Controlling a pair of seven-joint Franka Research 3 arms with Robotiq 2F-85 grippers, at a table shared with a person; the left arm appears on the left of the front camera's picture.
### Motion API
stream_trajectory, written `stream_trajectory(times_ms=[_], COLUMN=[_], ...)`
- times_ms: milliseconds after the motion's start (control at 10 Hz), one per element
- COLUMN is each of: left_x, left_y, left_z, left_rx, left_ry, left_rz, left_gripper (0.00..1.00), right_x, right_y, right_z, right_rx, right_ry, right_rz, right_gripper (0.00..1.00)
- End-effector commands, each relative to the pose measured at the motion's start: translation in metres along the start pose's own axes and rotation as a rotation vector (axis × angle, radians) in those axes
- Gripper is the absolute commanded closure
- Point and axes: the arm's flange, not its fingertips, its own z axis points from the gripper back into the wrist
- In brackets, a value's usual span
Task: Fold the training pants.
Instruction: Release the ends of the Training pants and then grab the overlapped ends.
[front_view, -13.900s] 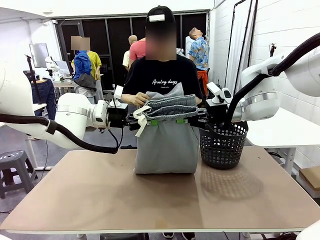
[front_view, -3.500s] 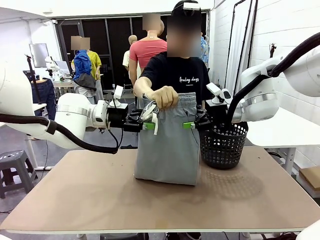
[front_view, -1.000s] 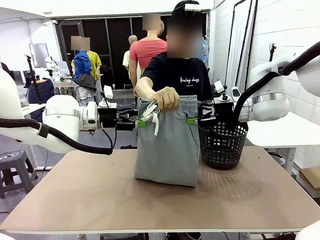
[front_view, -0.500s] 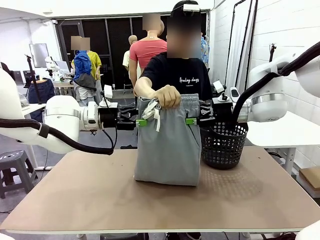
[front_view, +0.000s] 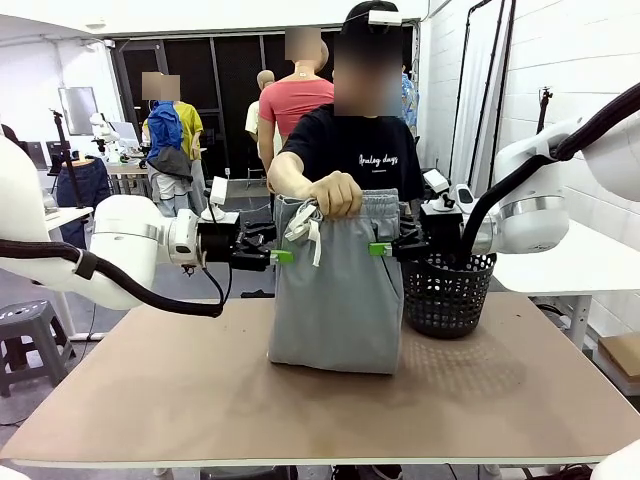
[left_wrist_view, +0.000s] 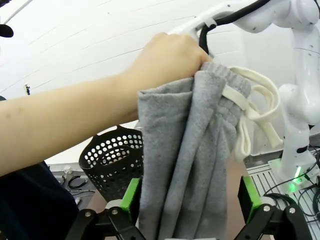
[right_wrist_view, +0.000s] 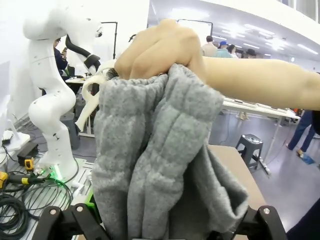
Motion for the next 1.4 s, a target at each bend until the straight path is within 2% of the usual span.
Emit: stream_trajectory(times_ms=[0, 400, 1100, 1200, 1300], left_x=[0.004, 0.000, 0.008, 0.007, 0.007], left_y=[0.005, 0.010, 0.017, 0.017, 0.018], left_z=[-0.001, -0.018, -0.044, -0.044, -0.041], left_rx=[-0.033, 0.012, -0.005, 0.003, 0.020], left_ry=[-0.010, -0.014, -0.014, -0.022, -0.033], left_rz=[0.022, 0.065, 0.107, 0.119, 0.117], left_gripper=[0.00, 0.00, 0.00, 0.00, 0.19], right_x=[0.001, 0.002, 0.010, 0.012, 0.013], right_y=[-0.001, -0.004, -0.016, -0.016, -0.017], right_z=[-0.007, -0.019, -0.036, -0.035, -0.035], right_rx=[0.033, 0.062, 0.095, 0.097, 0.094], right_ry=[-0.002, -0.002, 0.005, -0.004, 0.000], right_rz=[-0.026, -0.014, 0.016, 0.022, 0.001], right_gripper=[0.00, 0.00, 0.00, 0.09, 0.29])
